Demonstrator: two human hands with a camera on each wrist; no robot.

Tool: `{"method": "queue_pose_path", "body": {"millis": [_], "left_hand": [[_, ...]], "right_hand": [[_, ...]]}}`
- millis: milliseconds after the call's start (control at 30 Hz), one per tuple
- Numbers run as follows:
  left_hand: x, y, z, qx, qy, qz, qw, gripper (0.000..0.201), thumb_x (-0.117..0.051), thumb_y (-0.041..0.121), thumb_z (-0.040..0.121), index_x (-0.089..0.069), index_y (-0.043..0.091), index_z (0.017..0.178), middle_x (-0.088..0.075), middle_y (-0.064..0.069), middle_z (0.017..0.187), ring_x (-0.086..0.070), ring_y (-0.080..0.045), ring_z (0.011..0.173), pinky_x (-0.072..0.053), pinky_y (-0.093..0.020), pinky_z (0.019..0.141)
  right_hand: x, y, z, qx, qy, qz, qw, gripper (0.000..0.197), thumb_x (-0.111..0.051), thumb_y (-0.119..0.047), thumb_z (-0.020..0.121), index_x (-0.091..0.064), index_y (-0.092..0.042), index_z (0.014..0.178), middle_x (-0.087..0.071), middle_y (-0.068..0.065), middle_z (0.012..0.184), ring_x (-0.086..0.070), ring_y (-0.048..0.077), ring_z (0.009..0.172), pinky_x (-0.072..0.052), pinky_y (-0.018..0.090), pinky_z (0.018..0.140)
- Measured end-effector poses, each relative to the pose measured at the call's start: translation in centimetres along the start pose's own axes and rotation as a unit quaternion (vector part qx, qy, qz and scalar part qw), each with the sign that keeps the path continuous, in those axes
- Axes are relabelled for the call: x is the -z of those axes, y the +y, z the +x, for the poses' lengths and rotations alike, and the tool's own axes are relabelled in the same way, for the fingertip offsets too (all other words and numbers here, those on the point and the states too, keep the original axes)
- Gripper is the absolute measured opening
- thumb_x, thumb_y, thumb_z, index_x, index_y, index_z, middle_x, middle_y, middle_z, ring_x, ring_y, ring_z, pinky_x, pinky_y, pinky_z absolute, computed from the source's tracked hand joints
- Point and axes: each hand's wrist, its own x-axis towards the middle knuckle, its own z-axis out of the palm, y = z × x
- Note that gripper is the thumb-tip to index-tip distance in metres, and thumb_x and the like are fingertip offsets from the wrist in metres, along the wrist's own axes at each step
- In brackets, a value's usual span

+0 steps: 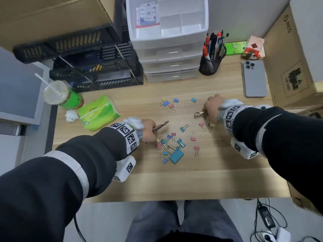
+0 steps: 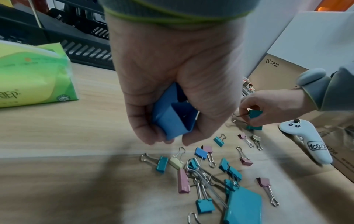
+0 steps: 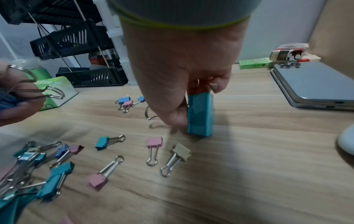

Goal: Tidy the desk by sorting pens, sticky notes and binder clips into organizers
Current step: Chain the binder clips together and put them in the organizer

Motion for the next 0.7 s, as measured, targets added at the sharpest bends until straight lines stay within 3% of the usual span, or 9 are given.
{"method": "queue_pose_path", "body": {"millis": [100, 233, 333, 433, 500, 567, 633, 700], "left_hand": [[0.6, -0.6, -0.8, -0.001, 0.005, 0.002, 1.0, 0.02, -0.066, 0.017, 0.079, -0.07, 0.009, 0.097, -0.076, -0.011, 0.091, -0.07, -0.027, 0.07, -0.061, -0.036, 0.066], [1.0, -1.6, -1.4, -0.006, 0.009, 0.0, 1.0, 0.019, -0.063, 0.017, 0.081, -0.07, 0.009, 0.096, -0.076, -0.012, 0.087, -0.07, -0.026, 0.066, -0.062, -0.036, 0.066], [1.0, -2.2, -1.6, -0.013, 0.012, -0.007, 1.0, 0.019, -0.06, 0.016, 0.083, -0.07, 0.008, 0.097, -0.075, -0.012, 0.088, -0.068, -0.026, 0.067, -0.061, -0.038, 0.069], [0.8, -3.0, -1.9, -0.015, 0.026, -0.002, 1.0, 0.017, -0.057, 0.015, 0.085, -0.068, 0.006, 0.095, -0.066, -0.006, 0.075, -0.062, -0.025, 0.066, -0.056, -0.032, 0.064], [0.7, -3.4, -2.1, -0.015, 0.026, -0.004, 1.0, 0.015, -0.058, 0.017, 0.086, -0.067, 0.007, 0.092, -0.062, -0.003, 0.068, -0.061, -0.025, 0.065, -0.051, -0.029, 0.06], [0.5, -3.7, -2.3, -0.015, 0.024, -0.003, 1.0, 0.019, -0.061, 0.019, 0.084, -0.069, 0.006, 0.095, -0.063, -0.004, 0.07, -0.061, -0.024, 0.066, -0.048, -0.027, 0.06], [0.0, -4.2, -2.5, -0.015, 0.021, 0.004, 1.0, 0.022, -0.061, 0.02, 0.083, -0.07, 0.004, 0.096, -0.063, -0.005, 0.073, -0.06, -0.025, 0.067, -0.047, -0.028, 0.061], [-0.5, -4.8, -2.6, -0.014, 0.018, 0.009, 1.0, 0.019, -0.061, 0.02, 0.082, -0.069, 0.005, 0.092, -0.064, -0.006, 0.072, -0.061, -0.025, 0.068, -0.049, -0.029, 0.062]], "right_hand": [[1.6, -0.6, -2.9, -0.019, -0.001, -0.014, 1.0, 0.034, -0.067, -0.052, 0.061, -0.066, -0.038, 0.092, -0.053, -0.003, 0.089, -0.048, 0.026, 0.092, -0.052, 0.047, 0.078], [2.8, -1.5, -6.6, 0.008, 0.01, 0.04, 0.999, 0.003, -0.058, -0.028, 0.081, -0.055, -0.027, 0.083, -0.06, 0.001, 0.092, -0.058, 0.027, 0.084, -0.053, 0.045, 0.082], [2.8, -2.3, -8.1, 0.095, -0.001, 0.11, 0.989, 0.013, -0.046, -0.03, 0.091, -0.054, -0.025, 0.083, -0.066, -0.001, 0.088, -0.064, 0.023, 0.079, -0.054, 0.036, 0.075], [2.6, -4.4, -9.1, 0.146, -0.012, 0.187, 0.971, 0.024, -0.038, -0.003, 0.088, -0.057, -0.017, 0.084, -0.063, -0.001, 0.084, -0.06, 0.017, 0.067, -0.053, 0.029, 0.055], [2.5, -6.0, -9.8, 0.159, -0.022, 0.227, 0.961, 0.027, -0.038, 0.0, 0.089, -0.061, -0.015, 0.086, -0.058, -0.002, 0.078, -0.053, 0.016, 0.064, -0.045, 0.025, 0.051], [1.9, -7.4, -10.2, 0.165, -0.024, 0.262, 0.95, 0.024, -0.042, -0.009, 0.094, -0.065, -0.013, 0.089, -0.056, -0.002, 0.076, -0.054, 0.021, 0.071, -0.04, 0.026, 0.056], [1.0, -8.9, -10.7, 0.173, -0.034, 0.26, 0.949, 0.027, -0.045, -0.031, 0.097, -0.066, -0.014, 0.096, -0.057, -0.005, 0.079, -0.055, 0.02, 0.077, -0.04, 0.028, 0.063], [-0.3, -10.3, -10.7, 0.186, -0.032, 0.218, 0.957, 0.035, -0.056, -0.055, 0.085, -0.062, -0.021, 0.095, -0.062, -0.005, 0.083, -0.06, 0.021, 0.08, -0.047, 0.031, 0.069]]}}
